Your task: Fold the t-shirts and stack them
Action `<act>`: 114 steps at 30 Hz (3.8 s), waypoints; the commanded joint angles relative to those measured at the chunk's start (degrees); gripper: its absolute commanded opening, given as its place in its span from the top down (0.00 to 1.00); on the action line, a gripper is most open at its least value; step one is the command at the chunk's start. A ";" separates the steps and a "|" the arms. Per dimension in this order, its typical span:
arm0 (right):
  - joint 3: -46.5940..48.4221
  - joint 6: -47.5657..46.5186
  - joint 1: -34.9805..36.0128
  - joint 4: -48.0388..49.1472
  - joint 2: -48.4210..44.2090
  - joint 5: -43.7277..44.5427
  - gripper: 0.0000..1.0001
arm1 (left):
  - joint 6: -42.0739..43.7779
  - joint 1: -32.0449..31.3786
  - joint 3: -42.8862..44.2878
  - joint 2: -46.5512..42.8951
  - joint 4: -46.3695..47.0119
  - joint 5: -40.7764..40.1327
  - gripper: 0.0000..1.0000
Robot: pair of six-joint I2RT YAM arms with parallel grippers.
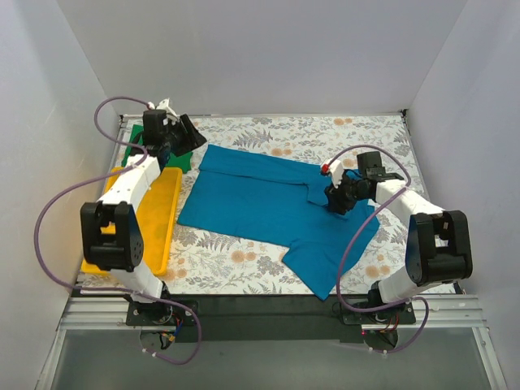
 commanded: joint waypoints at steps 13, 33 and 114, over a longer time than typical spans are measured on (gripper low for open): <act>-1.77 2.78 8.13 7.66 1.02 18.63 0.49 | 1.84 0.34 -26.93 -24.90 4.95 -2.74 0.49; -1.07 4.89 10.42 8.63 1.47 20.31 0.99 | 2.55 0.34 -33.70 -29.31 6.09 -4.50 0.49; 15.36 12.63 21.40 3.53 16.49 28.04 0.94 | 2.55 0.34 -35.11 -28.87 6.80 -3.88 0.48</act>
